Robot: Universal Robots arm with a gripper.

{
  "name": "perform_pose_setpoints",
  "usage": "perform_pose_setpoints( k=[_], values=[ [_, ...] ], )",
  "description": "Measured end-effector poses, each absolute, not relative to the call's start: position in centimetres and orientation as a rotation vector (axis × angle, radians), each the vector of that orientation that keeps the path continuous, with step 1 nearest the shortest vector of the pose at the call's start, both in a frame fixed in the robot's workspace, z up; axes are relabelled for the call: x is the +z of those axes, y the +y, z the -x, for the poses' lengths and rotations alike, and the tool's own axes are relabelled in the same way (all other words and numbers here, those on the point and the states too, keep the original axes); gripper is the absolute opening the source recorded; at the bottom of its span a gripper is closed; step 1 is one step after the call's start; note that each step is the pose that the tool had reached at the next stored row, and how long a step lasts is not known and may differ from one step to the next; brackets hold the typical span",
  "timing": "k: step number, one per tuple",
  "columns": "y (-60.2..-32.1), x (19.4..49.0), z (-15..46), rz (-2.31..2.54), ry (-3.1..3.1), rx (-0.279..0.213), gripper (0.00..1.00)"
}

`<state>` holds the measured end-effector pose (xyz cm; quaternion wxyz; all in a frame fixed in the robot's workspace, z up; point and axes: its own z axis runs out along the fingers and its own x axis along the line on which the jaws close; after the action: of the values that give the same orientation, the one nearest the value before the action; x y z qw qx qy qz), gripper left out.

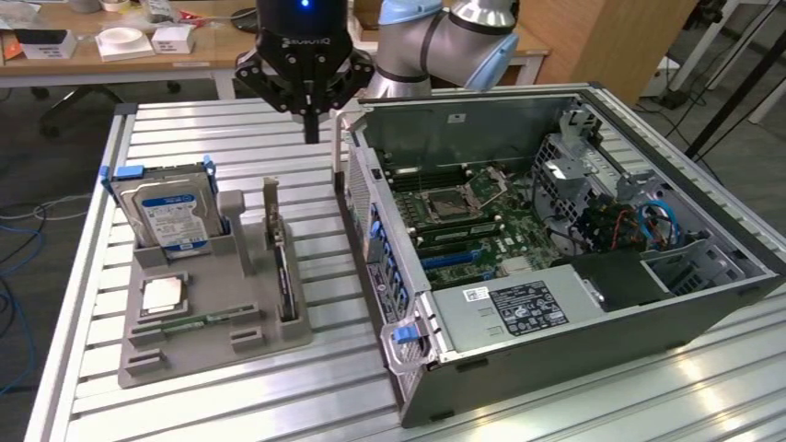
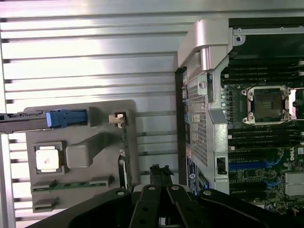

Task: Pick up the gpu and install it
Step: 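Reach for the gpu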

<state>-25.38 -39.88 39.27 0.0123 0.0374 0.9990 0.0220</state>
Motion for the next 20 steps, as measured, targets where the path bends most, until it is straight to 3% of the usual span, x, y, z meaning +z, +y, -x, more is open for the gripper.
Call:
perform_pose_setpoints(
  k=[20],
  values=[
    [-39.9, 39.3, 26.5, -0.117, 3.114, 0.068, 0.11]
  ],
)
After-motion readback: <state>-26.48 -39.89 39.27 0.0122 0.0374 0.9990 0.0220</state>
